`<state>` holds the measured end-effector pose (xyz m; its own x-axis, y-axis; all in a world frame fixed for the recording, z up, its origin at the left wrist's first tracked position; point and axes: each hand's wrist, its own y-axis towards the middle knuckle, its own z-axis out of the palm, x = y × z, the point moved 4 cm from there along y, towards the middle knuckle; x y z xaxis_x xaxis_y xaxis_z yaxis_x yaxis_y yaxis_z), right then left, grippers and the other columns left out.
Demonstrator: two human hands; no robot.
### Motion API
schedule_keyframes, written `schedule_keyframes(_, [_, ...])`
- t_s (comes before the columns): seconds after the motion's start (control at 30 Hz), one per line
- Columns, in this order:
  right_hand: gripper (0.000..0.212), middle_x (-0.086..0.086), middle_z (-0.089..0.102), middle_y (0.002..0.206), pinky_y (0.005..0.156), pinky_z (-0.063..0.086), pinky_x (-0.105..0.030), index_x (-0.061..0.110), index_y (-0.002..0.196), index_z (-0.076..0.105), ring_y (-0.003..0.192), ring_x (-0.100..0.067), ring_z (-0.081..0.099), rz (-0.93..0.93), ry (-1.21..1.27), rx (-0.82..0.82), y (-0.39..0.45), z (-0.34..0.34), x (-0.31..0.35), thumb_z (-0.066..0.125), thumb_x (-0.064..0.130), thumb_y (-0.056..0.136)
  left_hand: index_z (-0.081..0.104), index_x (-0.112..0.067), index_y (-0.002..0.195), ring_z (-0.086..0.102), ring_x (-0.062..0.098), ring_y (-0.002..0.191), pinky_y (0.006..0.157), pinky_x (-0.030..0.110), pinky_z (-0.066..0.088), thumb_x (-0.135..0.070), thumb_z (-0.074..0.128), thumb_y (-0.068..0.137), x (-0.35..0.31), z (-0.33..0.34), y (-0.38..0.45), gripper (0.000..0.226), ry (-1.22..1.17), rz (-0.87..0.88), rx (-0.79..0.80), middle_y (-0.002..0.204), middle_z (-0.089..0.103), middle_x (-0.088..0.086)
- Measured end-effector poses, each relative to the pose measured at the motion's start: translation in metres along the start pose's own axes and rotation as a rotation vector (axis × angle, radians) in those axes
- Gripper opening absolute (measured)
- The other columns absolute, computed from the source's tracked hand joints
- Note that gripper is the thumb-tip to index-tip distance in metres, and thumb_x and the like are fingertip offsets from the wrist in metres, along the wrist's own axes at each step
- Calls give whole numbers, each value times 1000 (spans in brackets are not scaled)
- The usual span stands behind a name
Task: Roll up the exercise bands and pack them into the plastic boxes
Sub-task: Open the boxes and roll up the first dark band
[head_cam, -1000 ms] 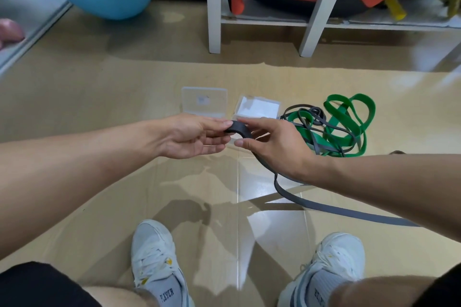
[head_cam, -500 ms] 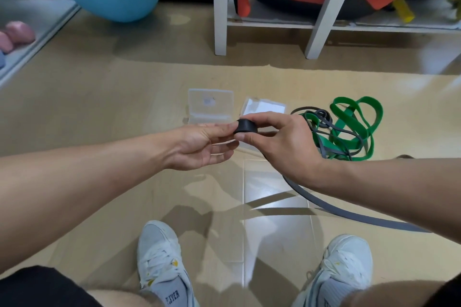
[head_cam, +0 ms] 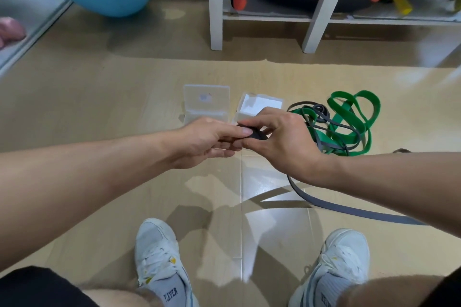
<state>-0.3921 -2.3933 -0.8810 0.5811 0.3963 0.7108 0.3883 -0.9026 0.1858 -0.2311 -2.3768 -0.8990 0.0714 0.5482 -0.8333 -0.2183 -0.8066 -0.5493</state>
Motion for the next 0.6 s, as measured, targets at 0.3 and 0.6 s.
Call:
schedule_keyframes(0.3, [33, 16, 71, 95, 81, 53, -25, 31, 111, 78, 82, -4, 65, 24, -3, -19, 9, 2, 0, 84, 29, 79, 76, -14, 100, 67, 10, 81, 82, 22, 52, -20, 75, 88, 0, 4, 7, 14, -144, -44, -139, 83, 72, -2])
schedule_keyframes(0.6, [26, 13, 78, 86, 78, 55, -14, 27, 96, 81, 85, 1, 71, 177, 390, -3, 1, 5, 0, 91, 27, 72, 74, -18, 99, 64, 14, 98, 108, 35, 46, -30, 69, 79, -3, -1, -4, 24, -207, -96, 119, 72, 68, -7])
